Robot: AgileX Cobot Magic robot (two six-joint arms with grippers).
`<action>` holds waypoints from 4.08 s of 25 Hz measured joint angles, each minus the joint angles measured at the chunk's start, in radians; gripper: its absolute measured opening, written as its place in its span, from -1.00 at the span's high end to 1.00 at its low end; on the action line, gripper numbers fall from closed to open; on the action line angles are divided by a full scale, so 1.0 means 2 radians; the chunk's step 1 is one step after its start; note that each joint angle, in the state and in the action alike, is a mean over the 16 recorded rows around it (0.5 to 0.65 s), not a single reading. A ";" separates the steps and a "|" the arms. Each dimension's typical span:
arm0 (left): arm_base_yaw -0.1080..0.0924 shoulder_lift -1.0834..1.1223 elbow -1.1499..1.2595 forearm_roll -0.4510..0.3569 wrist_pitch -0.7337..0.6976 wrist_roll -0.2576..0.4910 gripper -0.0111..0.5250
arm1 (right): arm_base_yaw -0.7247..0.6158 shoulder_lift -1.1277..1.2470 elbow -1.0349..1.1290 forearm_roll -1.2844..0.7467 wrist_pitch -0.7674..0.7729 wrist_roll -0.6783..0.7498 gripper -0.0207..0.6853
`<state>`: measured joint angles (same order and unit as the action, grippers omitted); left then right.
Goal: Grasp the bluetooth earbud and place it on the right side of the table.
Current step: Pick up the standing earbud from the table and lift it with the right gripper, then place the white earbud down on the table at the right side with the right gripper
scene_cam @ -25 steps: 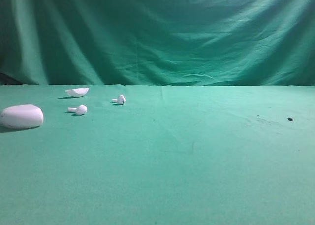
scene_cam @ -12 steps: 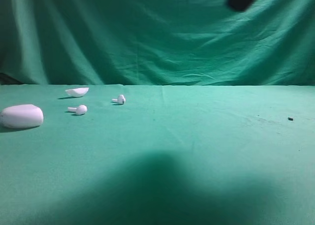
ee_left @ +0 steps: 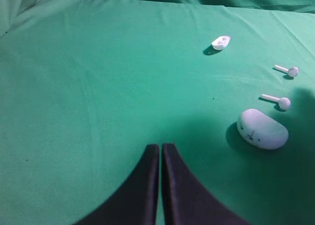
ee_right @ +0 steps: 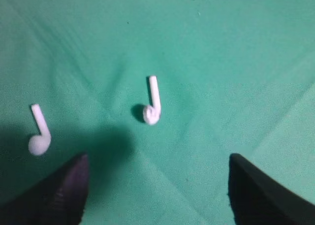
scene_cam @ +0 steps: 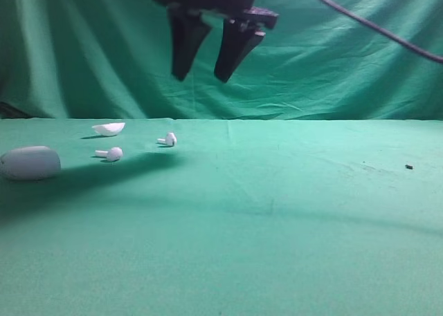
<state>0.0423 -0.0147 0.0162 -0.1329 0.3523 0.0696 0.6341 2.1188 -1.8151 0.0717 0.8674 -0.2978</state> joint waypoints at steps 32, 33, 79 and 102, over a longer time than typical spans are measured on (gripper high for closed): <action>0.000 0.000 0.000 0.000 0.000 0.000 0.96 | 0.015 0.138 -0.115 -0.017 -0.015 0.015 0.59; 0.000 0.000 0.000 0.000 0.000 0.000 0.96 | 0.015 0.138 -0.118 -0.017 -0.012 0.016 0.64; 0.000 0.000 0.000 0.000 0.000 0.000 0.96 | -0.204 -0.161 0.404 -0.060 -0.138 0.131 0.58; 0.000 0.000 0.000 0.000 0.000 0.000 0.96 | -0.204 -0.328 0.365 -0.058 -0.045 0.143 0.14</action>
<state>0.0423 -0.0147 0.0162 -0.1329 0.3523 0.0696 0.2256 1.4632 -1.0856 -0.0451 0.7772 -0.0127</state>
